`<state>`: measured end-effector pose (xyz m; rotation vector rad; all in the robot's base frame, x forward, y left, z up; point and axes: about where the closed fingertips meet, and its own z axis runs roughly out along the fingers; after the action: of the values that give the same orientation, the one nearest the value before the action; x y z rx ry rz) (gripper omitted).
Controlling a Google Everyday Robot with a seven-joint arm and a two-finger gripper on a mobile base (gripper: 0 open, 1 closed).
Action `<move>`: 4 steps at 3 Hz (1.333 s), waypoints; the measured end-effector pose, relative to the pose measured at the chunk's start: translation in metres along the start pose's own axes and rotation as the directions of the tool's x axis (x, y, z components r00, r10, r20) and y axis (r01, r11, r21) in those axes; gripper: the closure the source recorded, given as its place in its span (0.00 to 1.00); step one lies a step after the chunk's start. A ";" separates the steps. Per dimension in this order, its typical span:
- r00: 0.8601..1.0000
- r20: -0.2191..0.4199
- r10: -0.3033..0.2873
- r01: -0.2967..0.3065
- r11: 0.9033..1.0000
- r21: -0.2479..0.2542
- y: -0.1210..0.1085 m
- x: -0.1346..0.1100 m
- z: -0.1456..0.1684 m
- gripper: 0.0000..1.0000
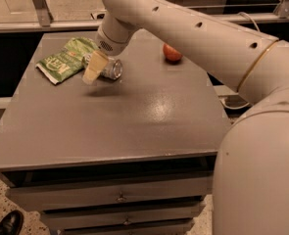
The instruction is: Move 7up can near green jalapeno chip bag
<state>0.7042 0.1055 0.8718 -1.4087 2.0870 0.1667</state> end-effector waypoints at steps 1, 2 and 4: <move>0.998 0.054 0.018 -0.017 1.000 -0.019 -0.004 0.009 -0.015 0.00; 0.985 0.169 0.032 -0.023 0.998 -0.056 -0.004 0.015 -0.035 0.00; 0.867 0.492 0.074 -0.023 0.994 -0.109 -0.009 0.075 -0.127 0.00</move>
Offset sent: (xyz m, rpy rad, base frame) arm -0.0383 -0.1305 0.0696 0.4662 -0.0872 0.0952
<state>0.6408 -0.0125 0.9356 -1.2079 1.6994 0.5984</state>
